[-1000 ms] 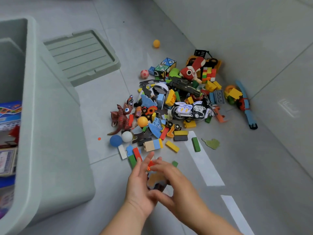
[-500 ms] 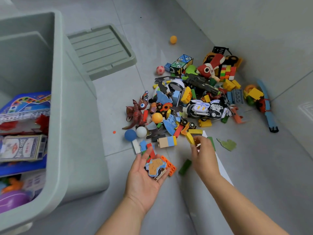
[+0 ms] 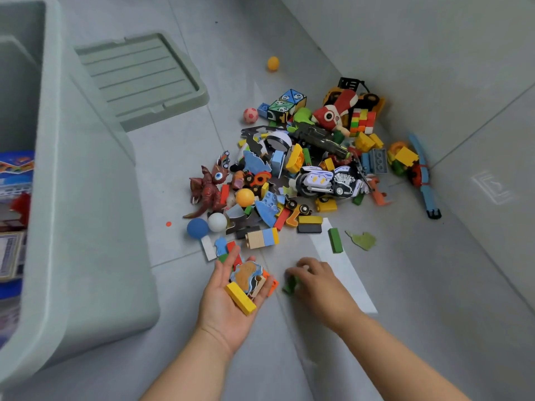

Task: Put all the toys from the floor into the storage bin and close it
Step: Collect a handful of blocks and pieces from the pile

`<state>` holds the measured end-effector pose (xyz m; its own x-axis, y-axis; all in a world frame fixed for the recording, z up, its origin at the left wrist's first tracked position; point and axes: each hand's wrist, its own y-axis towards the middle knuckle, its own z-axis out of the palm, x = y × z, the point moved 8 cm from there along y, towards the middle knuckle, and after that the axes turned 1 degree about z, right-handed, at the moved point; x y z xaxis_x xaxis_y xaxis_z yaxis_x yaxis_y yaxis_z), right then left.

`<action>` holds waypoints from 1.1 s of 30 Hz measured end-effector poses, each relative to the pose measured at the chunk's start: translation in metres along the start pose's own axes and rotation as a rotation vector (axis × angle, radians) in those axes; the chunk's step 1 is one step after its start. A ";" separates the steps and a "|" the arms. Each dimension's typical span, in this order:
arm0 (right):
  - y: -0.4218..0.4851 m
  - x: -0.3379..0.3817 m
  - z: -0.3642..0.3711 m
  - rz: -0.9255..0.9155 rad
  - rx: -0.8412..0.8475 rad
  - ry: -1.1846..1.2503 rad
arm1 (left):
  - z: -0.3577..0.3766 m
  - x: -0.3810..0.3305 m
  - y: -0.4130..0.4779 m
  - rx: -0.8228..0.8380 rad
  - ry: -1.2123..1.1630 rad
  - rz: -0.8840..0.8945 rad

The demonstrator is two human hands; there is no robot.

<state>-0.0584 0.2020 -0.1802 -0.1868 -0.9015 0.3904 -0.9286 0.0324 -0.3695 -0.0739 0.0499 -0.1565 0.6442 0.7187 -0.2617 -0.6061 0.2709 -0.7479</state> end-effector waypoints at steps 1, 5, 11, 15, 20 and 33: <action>0.002 -0.003 0.001 0.010 -0.040 0.046 | -0.006 -0.002 0.000 -0.029 -0.001 0.010; -0.016 0.004 -0.017 0.165 -0.337 0.424 | -0.026 -0.008 -0.001 -0.091 0.030 0.034; -0.042 0.101 -0.021 -0.088 -0.305 0.599 | -0.030 -0.010 0.005 -0.029 0.036 0.008; -0.011 0.064 -0.018 0.018 -0.249 0.228 | -0.033 -0.011 0.007 -0.028 -0.039 0.030; 0.011 0.044 0.010 0.018 -0.029 0.048 | -0.057 -0.022 0.003 -0.126 -0.088 0.080; -0.026 0.053 0.030 -0.057 -0.161 -0.056 | -0.060 -0.032 0.002 -0.117 -0.134 0.108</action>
<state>-0.0346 0.1402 -0.1747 -0.1181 -0.9264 0.3575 -0.9774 0.0449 -0.2067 -0.0679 -0.0107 -0.1864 0.5062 0.8202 -0.2666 -0.6046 0.1171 -0.7879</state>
